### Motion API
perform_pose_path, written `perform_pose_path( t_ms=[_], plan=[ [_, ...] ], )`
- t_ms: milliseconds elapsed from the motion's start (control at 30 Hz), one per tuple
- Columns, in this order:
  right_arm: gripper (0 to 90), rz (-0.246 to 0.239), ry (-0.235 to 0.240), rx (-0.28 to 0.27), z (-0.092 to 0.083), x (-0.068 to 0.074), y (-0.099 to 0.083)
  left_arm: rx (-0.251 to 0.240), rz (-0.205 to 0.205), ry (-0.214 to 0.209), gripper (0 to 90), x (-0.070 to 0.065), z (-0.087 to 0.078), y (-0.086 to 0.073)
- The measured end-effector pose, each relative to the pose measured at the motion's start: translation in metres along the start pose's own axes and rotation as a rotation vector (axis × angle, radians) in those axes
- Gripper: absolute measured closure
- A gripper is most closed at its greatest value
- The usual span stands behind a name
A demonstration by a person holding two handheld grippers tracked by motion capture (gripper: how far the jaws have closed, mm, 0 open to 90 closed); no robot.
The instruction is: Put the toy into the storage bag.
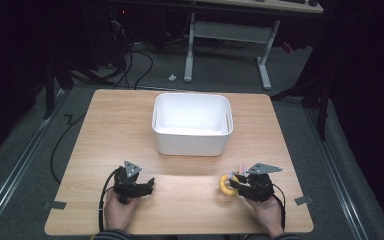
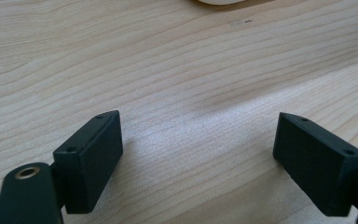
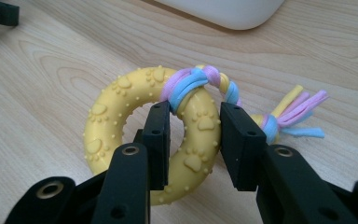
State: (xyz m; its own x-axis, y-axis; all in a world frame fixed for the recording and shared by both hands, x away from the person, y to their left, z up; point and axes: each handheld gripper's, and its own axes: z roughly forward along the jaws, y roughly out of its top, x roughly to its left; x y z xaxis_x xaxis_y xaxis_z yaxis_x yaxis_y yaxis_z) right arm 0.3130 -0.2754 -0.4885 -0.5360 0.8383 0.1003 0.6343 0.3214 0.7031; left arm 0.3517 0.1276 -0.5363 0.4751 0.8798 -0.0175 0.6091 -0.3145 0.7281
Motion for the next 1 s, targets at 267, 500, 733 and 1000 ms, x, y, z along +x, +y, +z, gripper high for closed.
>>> perform_pose_path(
  t_ms=[267,500,733,1000],
  plan=[
    [65.4,-0.018,-0.015,-0.031,-0.019,0.0,0.004,0.0,0.0,0.0,16.0,0.0,0.0,0.0],
    [65.5,-0.037,-0.026,-0.034,-0.032,-0.003,0.009,0.0,0.0,0.001,16.0,0.0,0.0,0.0],
    [65.5,-0.063,-0.034,-0.045,-0.04,-0.003,0.018,0.0,0.0,0.001,16.0,0.0,0.0,0.0],
    [65.5,-0.073,-0.032,-0.076,-0.053,-0.007,0.033,0.0,0.0,0.0,16.0,0.0,0.0,0.0]
  ],
)
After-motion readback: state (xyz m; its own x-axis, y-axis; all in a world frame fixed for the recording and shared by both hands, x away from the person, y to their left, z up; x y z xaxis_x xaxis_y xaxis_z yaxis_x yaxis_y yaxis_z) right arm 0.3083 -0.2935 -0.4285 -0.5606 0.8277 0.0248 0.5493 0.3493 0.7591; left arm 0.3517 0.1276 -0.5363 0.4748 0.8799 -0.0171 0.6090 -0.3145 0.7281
